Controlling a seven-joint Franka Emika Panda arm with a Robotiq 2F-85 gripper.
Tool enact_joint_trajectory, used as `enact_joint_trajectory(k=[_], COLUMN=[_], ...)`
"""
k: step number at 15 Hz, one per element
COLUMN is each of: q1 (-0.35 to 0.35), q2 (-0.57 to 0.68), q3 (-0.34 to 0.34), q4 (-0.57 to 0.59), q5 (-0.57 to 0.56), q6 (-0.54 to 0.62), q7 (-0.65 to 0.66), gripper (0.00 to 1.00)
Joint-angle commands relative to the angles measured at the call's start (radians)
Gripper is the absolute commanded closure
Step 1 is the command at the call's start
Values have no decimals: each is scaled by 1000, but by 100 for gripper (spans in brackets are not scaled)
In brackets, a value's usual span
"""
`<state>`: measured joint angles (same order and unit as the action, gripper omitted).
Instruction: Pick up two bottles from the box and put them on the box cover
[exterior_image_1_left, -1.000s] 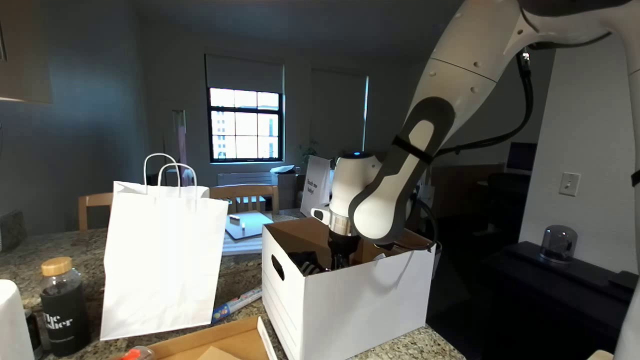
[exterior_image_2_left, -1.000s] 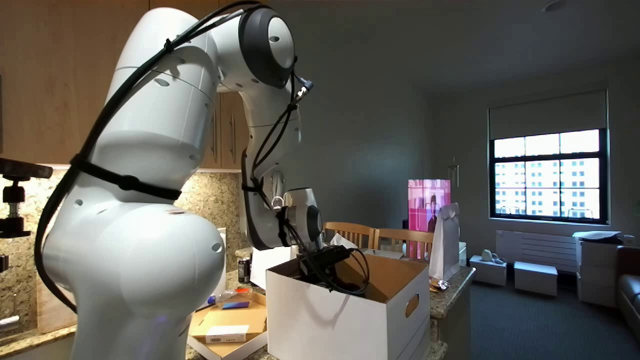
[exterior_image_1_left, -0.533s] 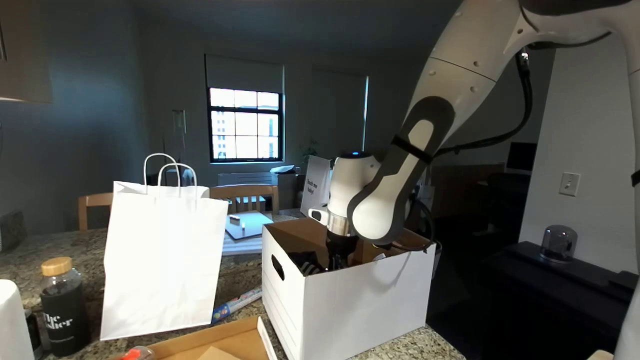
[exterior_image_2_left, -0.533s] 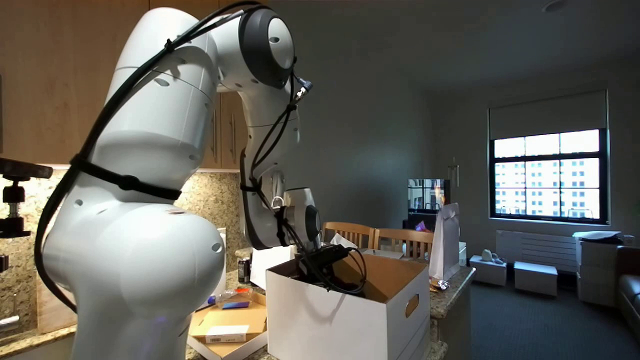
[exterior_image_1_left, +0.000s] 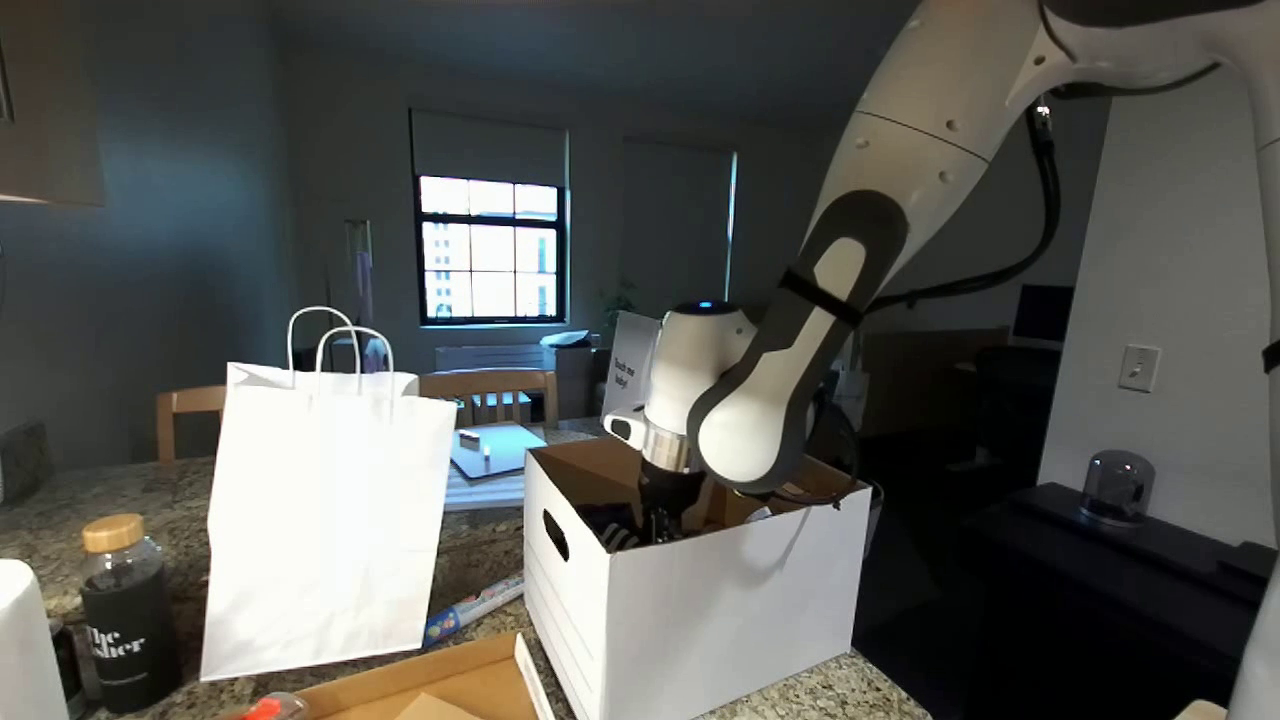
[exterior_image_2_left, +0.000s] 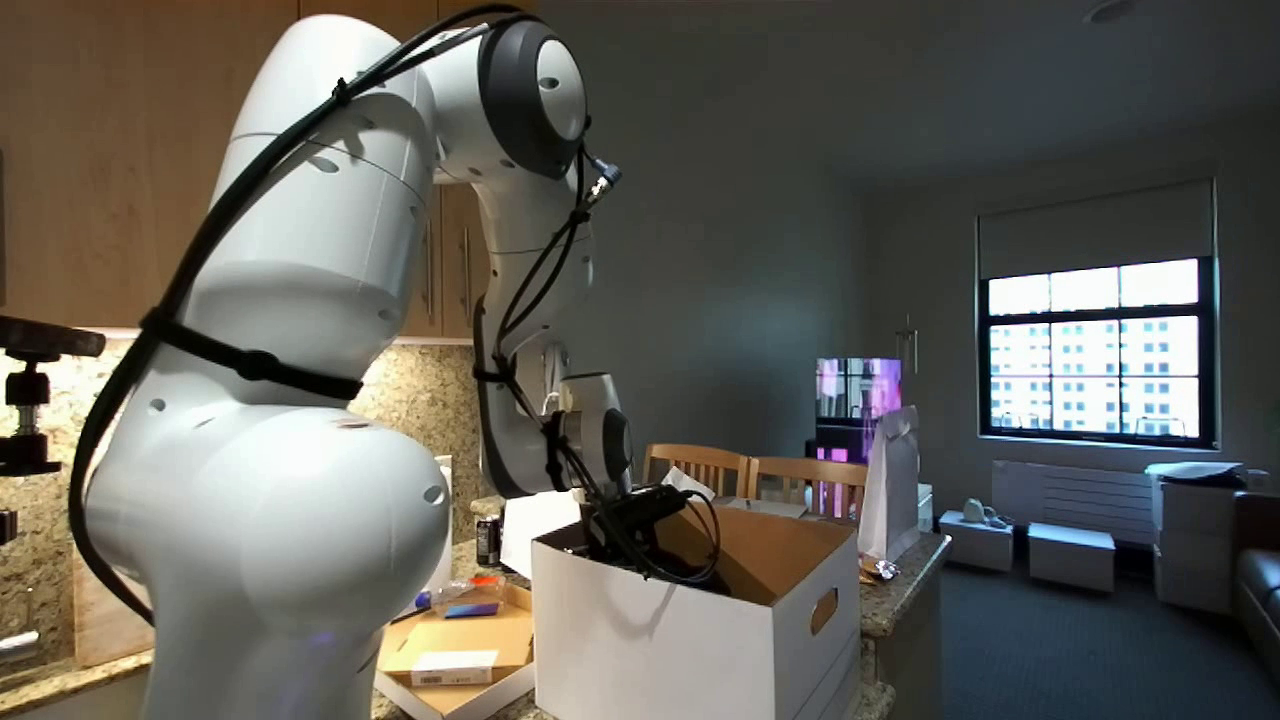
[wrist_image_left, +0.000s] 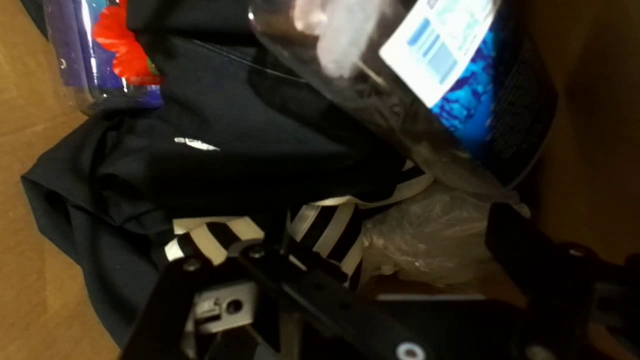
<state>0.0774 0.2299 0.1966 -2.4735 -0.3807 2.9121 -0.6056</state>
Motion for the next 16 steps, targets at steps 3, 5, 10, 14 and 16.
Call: enact_joint_trajectory(k=[3, 5, 10, 14, 16], q1=[-20, -36, -70, -87, -94], q2=[-30, -39, -73, -97, -105], q3=[41, 51, 68, 75, 73], q4=[-41, -47, -53, -66, -71], q5=[31, 45, 67, 73, 71], q6=[30, 24, -2, -7, -7], q7=[-39, -52, -72, -86, -91], gripper=[0, 0, 0, 0, 0])
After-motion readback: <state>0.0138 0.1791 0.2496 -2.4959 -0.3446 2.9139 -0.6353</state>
